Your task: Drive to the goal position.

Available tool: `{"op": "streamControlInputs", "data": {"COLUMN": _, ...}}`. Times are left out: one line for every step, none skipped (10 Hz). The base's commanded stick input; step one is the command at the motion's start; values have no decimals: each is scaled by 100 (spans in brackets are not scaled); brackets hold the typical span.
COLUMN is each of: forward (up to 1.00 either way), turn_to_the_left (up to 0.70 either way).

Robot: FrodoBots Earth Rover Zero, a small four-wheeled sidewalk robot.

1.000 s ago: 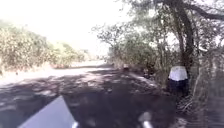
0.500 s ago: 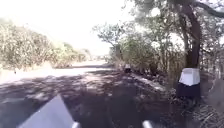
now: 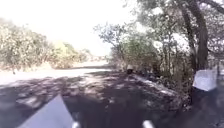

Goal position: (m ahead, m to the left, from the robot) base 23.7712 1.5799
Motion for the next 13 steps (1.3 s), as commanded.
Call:
{"op": "streamControlInputs", "data": {"forward": 50, "turn_to_the_left": 0}}
{"op": "streamControlInputs", "data": {"forward": 50, "turn_to_the_left": 0}}
{"op": "streamControlInputs", "data": {"forward": 50, "turn_to_the_left": 0}}
{"op": "streamControlInputs", "data": {"forward": 50, "turn_to_the_left": 0}}
{"op": "streamControlInputs", "data": {"forward": 50, "turn_to_the_left": 0}}
{"op": "streamControlInputs", "data": {"forward": 50, "turn_to_the_left": 0}}
{"op": "streamControlInputs", "data": {"forward": 50, "turn_to_the_left": 0}}
{"op": "streamControlInputs", "data": {"forward": 50, "turn_to_the_left": 0}}
{"op": "streamControlInputs", "data": {"forward": 50, "turn_to_the_left": 0}}
{"op": "streamControlInputs", "data": {"forward": 50, "turn_to_the_left": 0}}
{"op": "streamControlInputs", "data": {"forward": 50, "turn_to_the_left": 0}}
{"op": "streamControlInputs", "data": {"forward": 50, "turn_to_the_left": 0}}
{"op": "streamControlInputs", "data": {"forward": 50, "turn_to_the_left": 0}}
